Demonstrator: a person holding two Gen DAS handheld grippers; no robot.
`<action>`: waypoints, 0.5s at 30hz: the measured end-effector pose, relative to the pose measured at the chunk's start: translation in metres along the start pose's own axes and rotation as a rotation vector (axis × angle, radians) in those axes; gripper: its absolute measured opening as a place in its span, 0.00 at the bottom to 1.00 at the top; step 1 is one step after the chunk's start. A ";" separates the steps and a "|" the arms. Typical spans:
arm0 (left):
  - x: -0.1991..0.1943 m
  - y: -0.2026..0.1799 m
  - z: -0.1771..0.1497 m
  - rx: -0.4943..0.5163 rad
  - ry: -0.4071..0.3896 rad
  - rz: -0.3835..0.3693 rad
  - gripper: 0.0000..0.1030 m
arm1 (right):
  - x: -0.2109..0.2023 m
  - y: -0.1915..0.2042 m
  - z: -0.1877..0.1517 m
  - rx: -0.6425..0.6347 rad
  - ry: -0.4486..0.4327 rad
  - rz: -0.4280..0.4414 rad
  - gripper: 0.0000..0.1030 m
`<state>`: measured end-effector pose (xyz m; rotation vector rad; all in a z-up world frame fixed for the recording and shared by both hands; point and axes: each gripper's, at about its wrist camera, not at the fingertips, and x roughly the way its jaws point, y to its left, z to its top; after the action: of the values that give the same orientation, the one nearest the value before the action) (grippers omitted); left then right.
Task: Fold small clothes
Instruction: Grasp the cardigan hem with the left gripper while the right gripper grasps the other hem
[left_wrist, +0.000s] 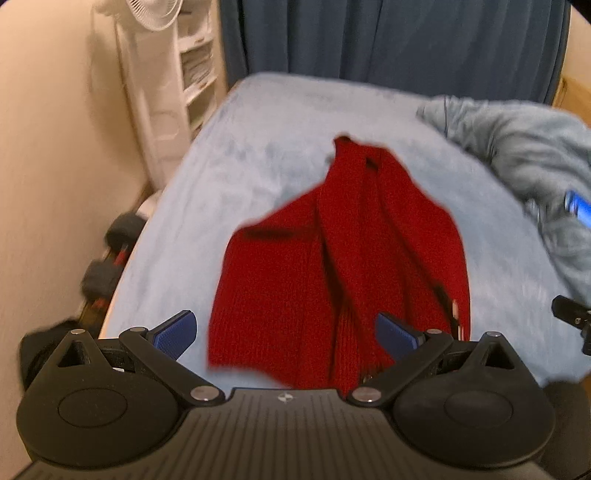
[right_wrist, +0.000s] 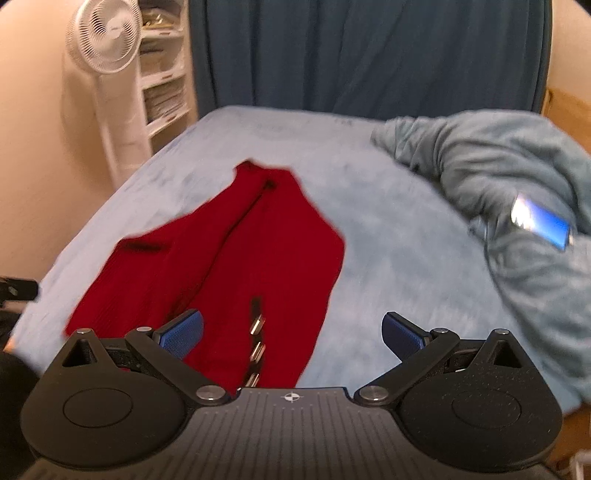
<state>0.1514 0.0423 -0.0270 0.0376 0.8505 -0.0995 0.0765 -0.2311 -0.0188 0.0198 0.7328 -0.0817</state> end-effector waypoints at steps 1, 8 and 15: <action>0.016 -0.001 0.015 -0.002 -0.005 -0.011 1.00 | 0.016 -0.004 0.009 -0.004 -0.009 -0.005 0.99; 0.184 -0.029 0.100 -0.003 0.168 -0.157 1.00 | 0.191 -0.013 0.064 0.028 0.121 0.064 0.99; 0.331 -0.041 0.147 -0.010 0.332 -0.090 0.94 | 0.336 0.032 0.080 -0.052 0.256 0.084 0.98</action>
<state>0.4743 -0.0338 -0.1785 0.0060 1.1844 -0.1770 0.3816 -0.2254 -0.1840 0.0116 0.9887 0.0204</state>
